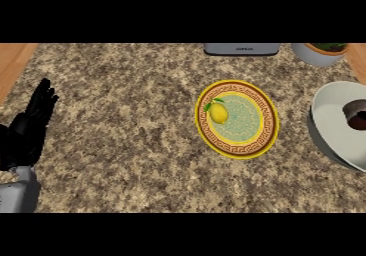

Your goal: Pick the cupcake from the plate and place it in the bowl

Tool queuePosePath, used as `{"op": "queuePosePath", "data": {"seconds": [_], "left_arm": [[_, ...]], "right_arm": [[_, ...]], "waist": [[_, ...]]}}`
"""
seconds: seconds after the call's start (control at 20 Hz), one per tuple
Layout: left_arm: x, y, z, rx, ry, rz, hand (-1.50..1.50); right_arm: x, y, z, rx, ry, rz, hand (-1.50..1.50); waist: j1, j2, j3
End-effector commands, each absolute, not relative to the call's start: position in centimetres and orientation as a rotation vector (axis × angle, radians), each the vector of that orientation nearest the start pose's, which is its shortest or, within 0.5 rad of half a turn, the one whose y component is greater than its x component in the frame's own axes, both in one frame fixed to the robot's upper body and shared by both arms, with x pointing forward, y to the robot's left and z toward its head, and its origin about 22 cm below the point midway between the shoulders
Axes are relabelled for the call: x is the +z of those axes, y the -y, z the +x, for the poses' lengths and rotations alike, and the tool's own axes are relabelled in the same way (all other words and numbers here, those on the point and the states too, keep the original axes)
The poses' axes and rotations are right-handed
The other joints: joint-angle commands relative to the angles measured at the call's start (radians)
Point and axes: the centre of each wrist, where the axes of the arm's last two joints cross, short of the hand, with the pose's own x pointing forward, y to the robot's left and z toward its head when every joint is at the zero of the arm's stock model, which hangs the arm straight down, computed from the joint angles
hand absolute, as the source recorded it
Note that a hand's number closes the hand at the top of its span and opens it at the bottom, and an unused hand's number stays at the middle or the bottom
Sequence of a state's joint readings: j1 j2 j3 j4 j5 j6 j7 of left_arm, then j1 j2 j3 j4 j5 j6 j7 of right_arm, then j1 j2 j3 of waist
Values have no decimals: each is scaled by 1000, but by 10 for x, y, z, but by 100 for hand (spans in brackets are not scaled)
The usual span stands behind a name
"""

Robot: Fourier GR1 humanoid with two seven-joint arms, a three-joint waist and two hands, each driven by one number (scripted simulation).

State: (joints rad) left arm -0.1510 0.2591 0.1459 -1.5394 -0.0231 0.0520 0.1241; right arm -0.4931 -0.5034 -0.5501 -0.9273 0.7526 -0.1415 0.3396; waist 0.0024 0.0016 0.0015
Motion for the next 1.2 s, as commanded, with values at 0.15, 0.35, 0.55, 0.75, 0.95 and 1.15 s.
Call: {"op": "queuePosePath", "data": {"seconds": [0.15, 0.35, 0.55, 0.75, 0.95, 1.15], "left_arm": [[57, -316, 272, -46, 1561, 353, 0], [54, -316, 274, -44, 1559, 370, 0], [55, -307, 264, -39, 1560, 363, 0], [41, -321, 261, -54, 1543, 340, 0], [70, -317, 282, -61, 1566, 346, 0], [59, -312, 264, -50, 1561, 314, 0]], "right_arm": [[100, 460, 307, -433, 1331, -1073, -150], [97, 485, 265, -597, 1439, -1006, -150], [82, 511, 192, -573, 1399, -993, -150], [83, 529, 128, -577, 1406, -943, -150], [65, 528, 87, -634, 1457, -873, -150], [78, 532, 53, -639, 1516, -812, -150]], "waist": [[-31, -14, 1], [-40, -11, -1], [-28, -9, -2], [-34, -9, -2], [-23, -5, -1], [-11, -5, -2]]}}
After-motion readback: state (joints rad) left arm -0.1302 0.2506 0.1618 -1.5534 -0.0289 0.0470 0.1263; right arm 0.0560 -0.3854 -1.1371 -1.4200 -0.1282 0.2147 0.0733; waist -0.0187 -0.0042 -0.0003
